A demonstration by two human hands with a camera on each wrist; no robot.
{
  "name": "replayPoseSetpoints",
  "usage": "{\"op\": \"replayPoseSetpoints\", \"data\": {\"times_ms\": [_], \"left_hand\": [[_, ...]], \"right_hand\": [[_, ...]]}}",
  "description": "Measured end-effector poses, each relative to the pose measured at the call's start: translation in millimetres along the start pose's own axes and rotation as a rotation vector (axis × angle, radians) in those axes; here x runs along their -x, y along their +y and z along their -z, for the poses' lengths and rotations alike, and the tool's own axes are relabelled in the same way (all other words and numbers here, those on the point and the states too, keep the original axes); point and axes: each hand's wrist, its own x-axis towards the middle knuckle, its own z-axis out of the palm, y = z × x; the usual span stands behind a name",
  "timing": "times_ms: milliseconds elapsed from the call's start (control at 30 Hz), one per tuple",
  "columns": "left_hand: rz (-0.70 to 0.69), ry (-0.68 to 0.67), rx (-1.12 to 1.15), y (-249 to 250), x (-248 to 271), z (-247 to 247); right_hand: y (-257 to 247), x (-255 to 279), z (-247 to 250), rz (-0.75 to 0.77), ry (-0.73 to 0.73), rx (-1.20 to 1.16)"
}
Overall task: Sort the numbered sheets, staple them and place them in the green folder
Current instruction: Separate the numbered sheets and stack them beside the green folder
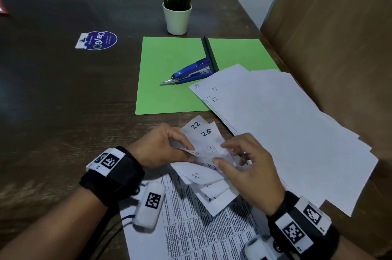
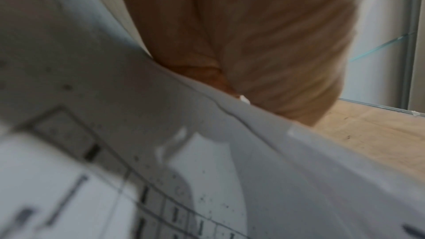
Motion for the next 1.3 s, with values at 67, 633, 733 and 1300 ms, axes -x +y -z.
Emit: {"op": "replayPoseSetpoints", "data": {"times_ms": [67,633,733,1300], "left_hand": [[0.001,-0.013,-0.004,1,0,0],[0.043,-0.069,-0.016,7,3,-1],[0.039,-0.103,-0.055,7,2,-3],[0.135,-0.120,-0.236,16,3,3]], "right_hand": [[2,1,-2,-0.004,-0.077,0.030],[-13,0,-5,-0.139,-0.043,0.153],[-14,3,-5,-0.035,-0.093,0.168],[-22,-2,17,-0.136,0.028,-0.065]]}}
